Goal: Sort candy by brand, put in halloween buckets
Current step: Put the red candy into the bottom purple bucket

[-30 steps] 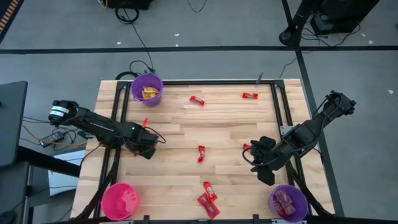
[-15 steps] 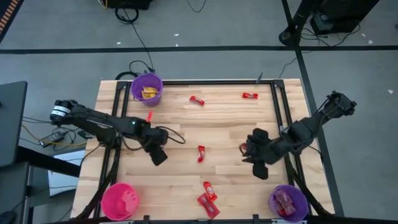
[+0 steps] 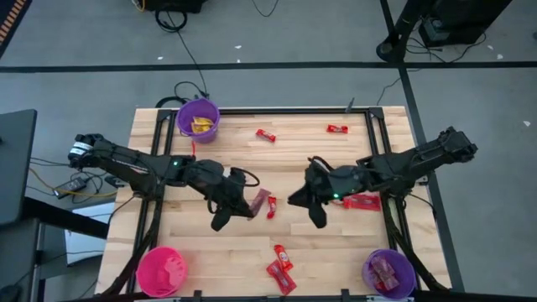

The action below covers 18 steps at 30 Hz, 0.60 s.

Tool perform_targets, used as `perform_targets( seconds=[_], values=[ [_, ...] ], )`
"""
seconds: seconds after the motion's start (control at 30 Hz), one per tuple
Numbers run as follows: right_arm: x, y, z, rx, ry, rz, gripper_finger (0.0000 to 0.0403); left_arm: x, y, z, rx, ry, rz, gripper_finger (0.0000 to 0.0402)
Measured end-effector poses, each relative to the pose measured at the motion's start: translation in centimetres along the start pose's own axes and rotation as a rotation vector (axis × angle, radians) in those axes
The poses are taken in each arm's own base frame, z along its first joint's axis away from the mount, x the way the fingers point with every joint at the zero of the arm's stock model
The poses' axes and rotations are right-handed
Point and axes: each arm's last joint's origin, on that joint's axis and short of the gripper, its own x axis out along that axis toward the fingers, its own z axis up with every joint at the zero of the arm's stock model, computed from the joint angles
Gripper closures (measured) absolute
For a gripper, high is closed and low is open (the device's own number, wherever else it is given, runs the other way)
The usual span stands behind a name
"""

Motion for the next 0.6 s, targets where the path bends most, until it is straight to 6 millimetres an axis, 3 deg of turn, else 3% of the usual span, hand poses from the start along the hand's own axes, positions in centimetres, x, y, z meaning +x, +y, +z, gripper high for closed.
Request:
perform_targets(
  seconds=[0.23, 0.4, 0.6],
  values=[
    [2.0, -0.5, 1.3, -0.006, -0.117, 0.005, 0.0269, 0.0, -0.4, 0.1, 0.015, 0.012, -0.084, 0.0389],
    [4.3, -0.4, 1.5, -0.050, -0.129, 0.111, 0.0224, 0.1, -1.0, 0.2, 0.066, -0.007, -0.117, 0.0389],
    [6.5, 0.1, 1.3, -0.073, -0.135, 0.263, 0.0217, 0.2, -1.4, 0.0, 0.080, -0.004, -0.128, 0.0389]
  ],
)
